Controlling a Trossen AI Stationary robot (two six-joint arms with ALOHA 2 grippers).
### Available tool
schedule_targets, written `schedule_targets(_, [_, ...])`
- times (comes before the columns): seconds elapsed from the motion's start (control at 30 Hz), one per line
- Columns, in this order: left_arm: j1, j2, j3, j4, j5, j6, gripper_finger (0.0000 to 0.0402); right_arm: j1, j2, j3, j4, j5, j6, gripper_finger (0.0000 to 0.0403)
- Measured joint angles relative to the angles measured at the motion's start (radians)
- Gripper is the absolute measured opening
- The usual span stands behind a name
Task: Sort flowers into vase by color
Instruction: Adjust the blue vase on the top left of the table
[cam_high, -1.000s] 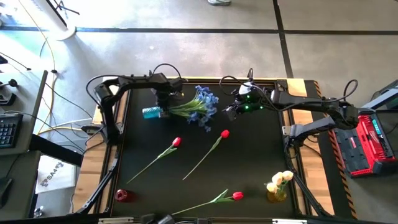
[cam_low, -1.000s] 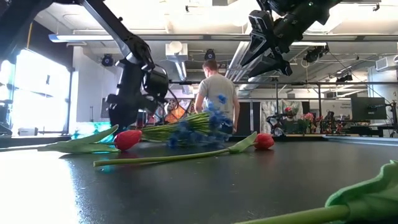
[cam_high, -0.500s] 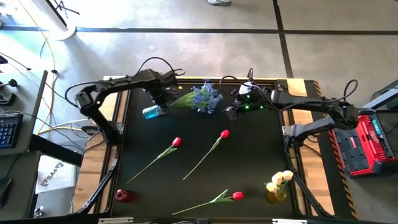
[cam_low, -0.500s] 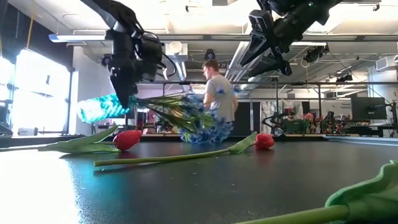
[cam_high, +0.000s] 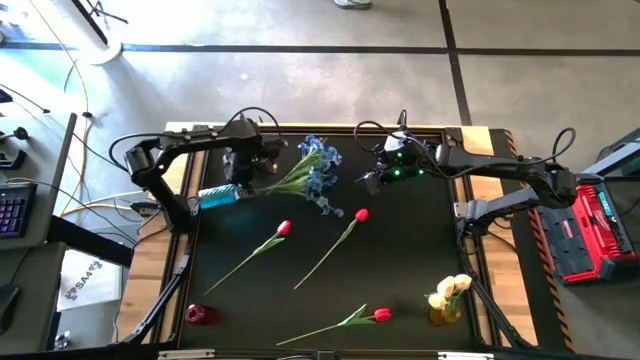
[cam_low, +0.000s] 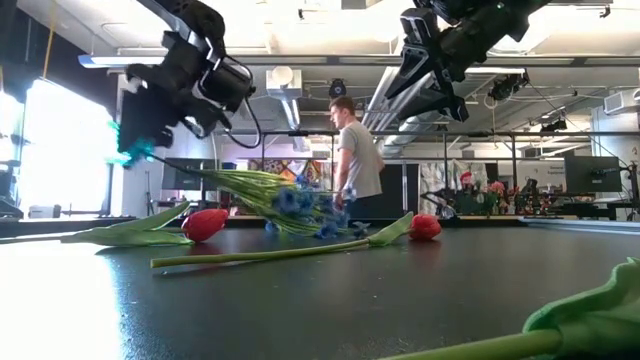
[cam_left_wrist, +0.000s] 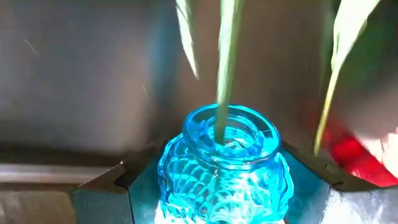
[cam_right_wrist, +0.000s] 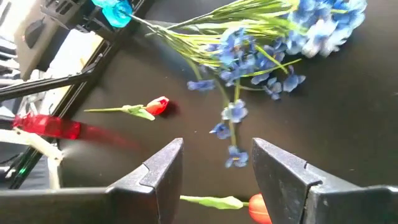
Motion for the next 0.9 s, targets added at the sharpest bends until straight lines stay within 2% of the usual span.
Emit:
schedule_targets(0.1, [-0.022,-0.002,0.000,-0.026,0.005,-0.029,0.0238,0.000,0.000,0.000,0.000,-0.004,-0.005,0.0177])
schedule_targets(0.23, [-0.044,-0.018,0.011,-0.020,0.128,-0.047,0.0239,0.000,0.000,0.000,-0.001,-0.013,-0.009,0.0177])
schedule_targets(0.43, [-0.067,-0.017,0.057,-0.011,0.181,-0.083,0.0239,0.005,0.000,0.000,-0.013,-0.040,-0.027,0.0177])
schedule_targets(0.63, [-0.086,-0.015,0.057,-0.024,0.149,-0.156,0.0239,0.005,0.000,0.000,-0.036,-0.054,-0.036,0.0177])
schedule_targets(0.8, [-0.102,0.009,0.057,-0.012,0.027,-0.246,0.0239,0.005,0.000,0.000,-0.080,-0.032,-0.066,0.0177])
schedule_targets(0.9, [-0.121,0.011,0.057,0.036,0.009,-0.274,0.0239,0.005,0.000,0.000,-0.122,0.002,-0.086,0.0177])
